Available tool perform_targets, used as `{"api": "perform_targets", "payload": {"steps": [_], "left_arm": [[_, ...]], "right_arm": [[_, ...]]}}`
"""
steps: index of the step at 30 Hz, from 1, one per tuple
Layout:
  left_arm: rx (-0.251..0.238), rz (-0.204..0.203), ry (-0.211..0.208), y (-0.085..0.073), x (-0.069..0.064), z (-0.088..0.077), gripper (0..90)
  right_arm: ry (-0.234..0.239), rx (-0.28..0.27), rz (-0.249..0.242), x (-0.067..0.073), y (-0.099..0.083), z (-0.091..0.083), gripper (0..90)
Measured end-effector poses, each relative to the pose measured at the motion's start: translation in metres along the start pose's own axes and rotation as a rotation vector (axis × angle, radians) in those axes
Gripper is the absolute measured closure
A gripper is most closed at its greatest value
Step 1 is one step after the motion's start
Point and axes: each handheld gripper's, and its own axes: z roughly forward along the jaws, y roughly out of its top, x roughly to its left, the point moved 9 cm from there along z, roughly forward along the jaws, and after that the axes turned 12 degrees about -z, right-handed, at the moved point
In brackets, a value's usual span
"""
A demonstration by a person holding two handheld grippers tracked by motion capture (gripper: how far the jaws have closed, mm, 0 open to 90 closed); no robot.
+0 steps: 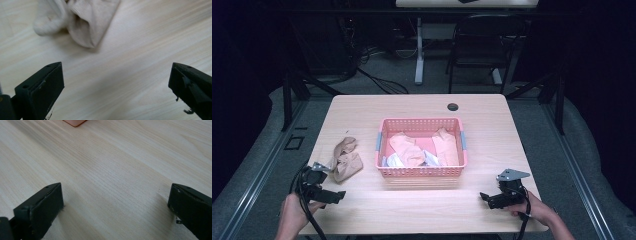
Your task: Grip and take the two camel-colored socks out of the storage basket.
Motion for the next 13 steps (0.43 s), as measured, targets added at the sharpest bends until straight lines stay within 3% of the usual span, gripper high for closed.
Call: {"api": "perform_targets", "payload": {"steps": [7,13], "left_arm": [[-0.024,-0.001,-0.004,-0.014,-0.003,0.006,0.0],[-0.032,0.01,-0.009,-0.013,-0.001,0.004,0.0]], "right_arm": [[-0.002,-0.001,0.002,0.0,0.0,0.0,0.0],[-0.002,-0.001,0.002,0.0,0.0,0.0,0.0]]}}
